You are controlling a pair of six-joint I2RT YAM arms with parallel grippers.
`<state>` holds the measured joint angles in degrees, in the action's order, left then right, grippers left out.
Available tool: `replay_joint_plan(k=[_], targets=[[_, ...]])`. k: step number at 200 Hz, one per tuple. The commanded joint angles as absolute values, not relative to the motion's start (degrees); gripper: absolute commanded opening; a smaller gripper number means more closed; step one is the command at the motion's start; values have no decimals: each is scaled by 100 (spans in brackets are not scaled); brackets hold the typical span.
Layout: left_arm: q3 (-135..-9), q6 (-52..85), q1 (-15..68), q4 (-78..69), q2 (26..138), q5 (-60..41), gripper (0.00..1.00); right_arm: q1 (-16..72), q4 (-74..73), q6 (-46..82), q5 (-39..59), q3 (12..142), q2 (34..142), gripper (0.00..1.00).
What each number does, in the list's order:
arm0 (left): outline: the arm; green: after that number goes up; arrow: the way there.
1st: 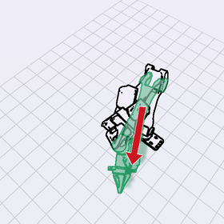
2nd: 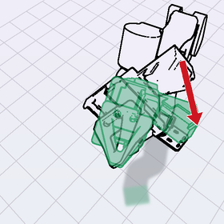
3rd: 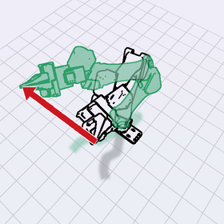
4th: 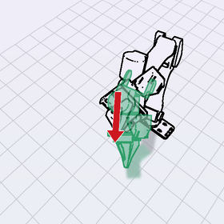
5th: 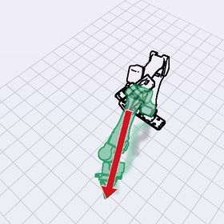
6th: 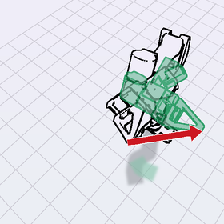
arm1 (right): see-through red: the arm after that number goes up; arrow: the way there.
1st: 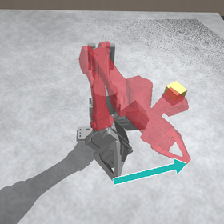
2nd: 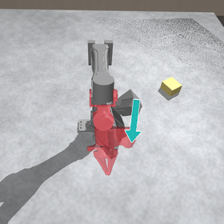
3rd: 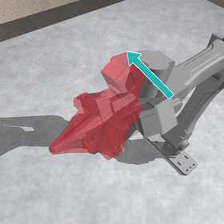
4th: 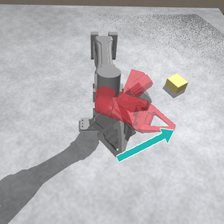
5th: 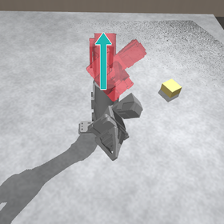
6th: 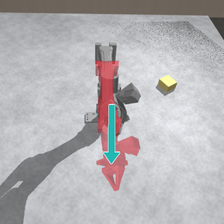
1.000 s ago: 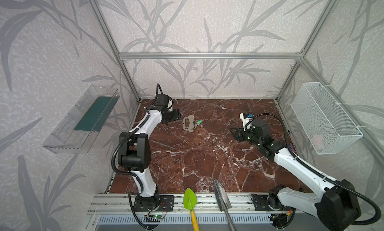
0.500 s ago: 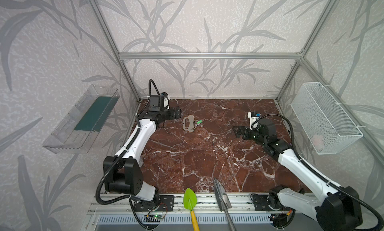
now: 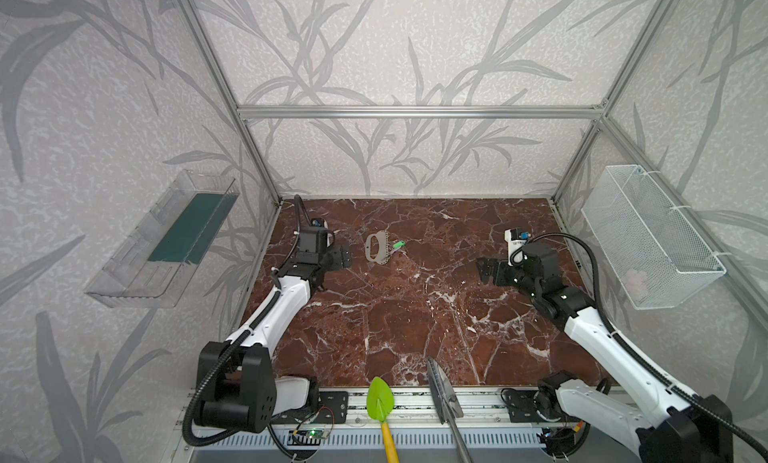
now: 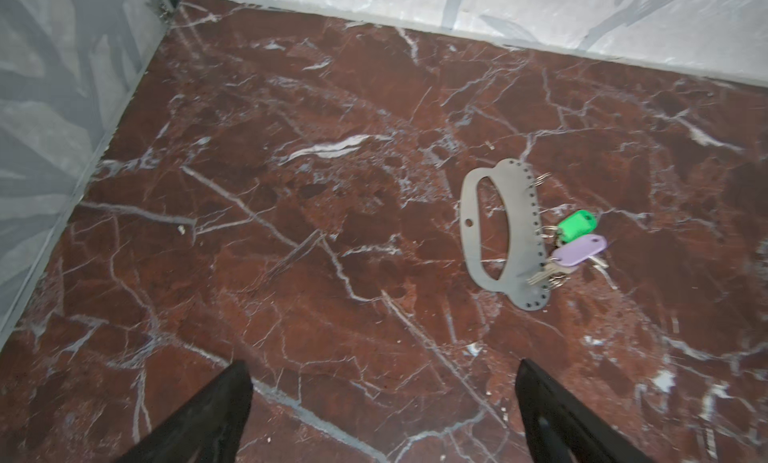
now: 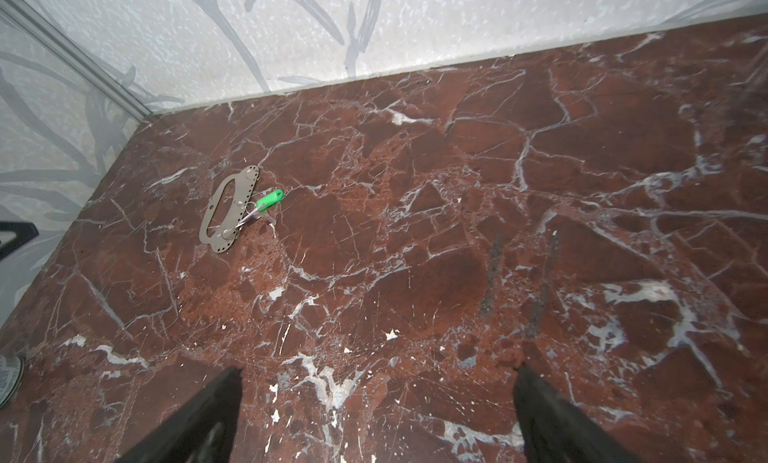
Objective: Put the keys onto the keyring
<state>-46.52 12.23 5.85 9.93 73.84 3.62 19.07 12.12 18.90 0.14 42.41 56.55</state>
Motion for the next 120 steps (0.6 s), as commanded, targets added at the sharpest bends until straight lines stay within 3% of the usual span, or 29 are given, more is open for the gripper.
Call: replay_joint_plan(k=[1,45,120], targets=[[-4232,1101,574,-60,7208,1089,99,1880,1309,1713,-429,4103,5259,99],[-3374,948,570,-1358,7105,1516,99,1863,1237,1479,-860,3818,4950,99],[-1865,-49,487,-4253,7206,2061,99,1854,717,1307,-520,3623,5113,99]])
